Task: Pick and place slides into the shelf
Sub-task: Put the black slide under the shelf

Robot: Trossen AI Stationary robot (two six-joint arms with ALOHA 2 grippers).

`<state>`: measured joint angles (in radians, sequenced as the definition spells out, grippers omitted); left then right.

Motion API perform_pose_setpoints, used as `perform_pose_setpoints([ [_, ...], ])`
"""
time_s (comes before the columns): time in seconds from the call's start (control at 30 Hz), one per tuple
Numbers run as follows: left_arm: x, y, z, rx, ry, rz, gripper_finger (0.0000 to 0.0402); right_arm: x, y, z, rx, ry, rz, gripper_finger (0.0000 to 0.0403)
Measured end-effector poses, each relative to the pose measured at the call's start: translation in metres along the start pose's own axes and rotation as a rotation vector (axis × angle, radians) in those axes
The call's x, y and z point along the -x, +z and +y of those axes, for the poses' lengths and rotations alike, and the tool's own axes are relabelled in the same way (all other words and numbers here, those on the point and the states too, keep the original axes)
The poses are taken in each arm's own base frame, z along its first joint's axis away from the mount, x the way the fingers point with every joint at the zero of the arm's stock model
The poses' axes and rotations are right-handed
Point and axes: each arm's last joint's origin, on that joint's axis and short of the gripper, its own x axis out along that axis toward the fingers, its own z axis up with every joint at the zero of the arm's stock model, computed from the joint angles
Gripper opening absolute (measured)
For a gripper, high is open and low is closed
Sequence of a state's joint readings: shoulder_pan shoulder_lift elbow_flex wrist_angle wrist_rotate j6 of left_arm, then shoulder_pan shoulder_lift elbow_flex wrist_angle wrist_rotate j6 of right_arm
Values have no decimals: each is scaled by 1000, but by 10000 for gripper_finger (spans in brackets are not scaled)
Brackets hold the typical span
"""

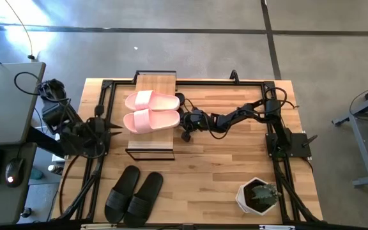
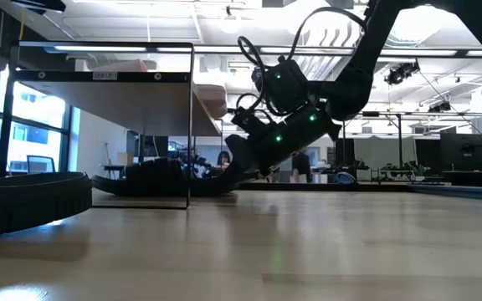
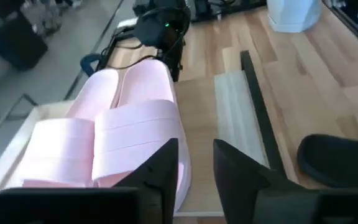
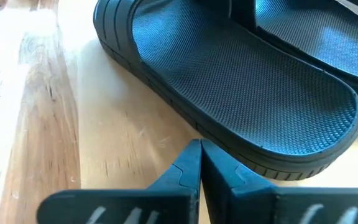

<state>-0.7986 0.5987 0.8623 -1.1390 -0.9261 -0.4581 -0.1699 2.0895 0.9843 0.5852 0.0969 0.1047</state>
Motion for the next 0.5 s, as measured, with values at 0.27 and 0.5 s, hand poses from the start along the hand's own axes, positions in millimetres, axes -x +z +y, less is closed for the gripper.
perform_pose_setpoints([
  [0.27, 14, 14, 15, 259, 94, 60, 10, 0, 0, 0, 0, 1, 5, 0],
  [0.5, 41, 24, 55, 676, 196, -48, 11, 0, 0, 0, -10, 19, 6, 0],
])
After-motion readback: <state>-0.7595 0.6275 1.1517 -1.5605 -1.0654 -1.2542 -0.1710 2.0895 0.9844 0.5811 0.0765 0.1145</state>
